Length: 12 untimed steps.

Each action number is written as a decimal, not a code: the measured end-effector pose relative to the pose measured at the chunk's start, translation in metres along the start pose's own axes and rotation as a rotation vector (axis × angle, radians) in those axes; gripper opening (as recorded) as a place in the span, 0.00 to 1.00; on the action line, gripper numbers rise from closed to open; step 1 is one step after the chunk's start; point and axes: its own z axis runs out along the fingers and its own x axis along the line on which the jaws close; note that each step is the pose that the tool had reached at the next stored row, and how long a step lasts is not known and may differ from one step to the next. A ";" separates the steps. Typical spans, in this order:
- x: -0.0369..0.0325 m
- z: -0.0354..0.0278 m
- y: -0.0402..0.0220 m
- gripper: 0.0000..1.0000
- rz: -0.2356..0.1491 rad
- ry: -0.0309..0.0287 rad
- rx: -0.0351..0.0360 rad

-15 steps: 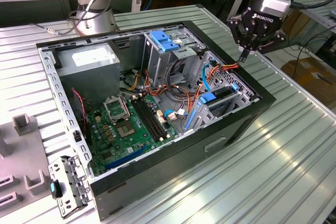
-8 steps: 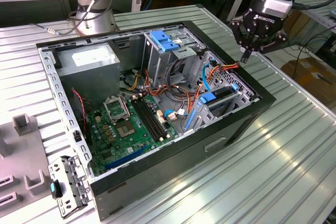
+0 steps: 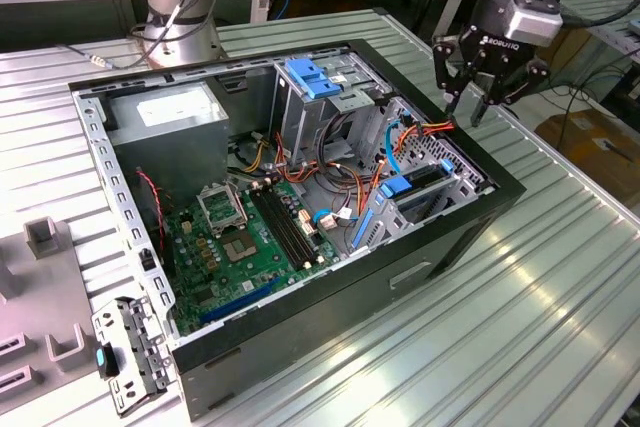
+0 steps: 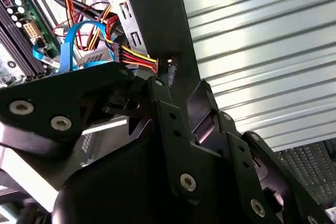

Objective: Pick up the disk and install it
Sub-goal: 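Insert the first disk wire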

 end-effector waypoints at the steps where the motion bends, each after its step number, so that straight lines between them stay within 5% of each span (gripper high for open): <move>1: -0.0003 0.0030 -0.0001 0.42 -0.026 0.0005 0.0023; 3: -0.0034 0.0096 0.0024 0.41 -0.071 0.0003 0.0075; 7: -0.0040 -0.0008 0.0037 0.15 -0.074 0.0020 0.0099; 8: -0.0042 -0.0009 0.0035 0.15 -0.074 0.0075 0.0068; 12: -0.0058 0.0002 0.0022 0.22 -0.075 0.0131 0.0014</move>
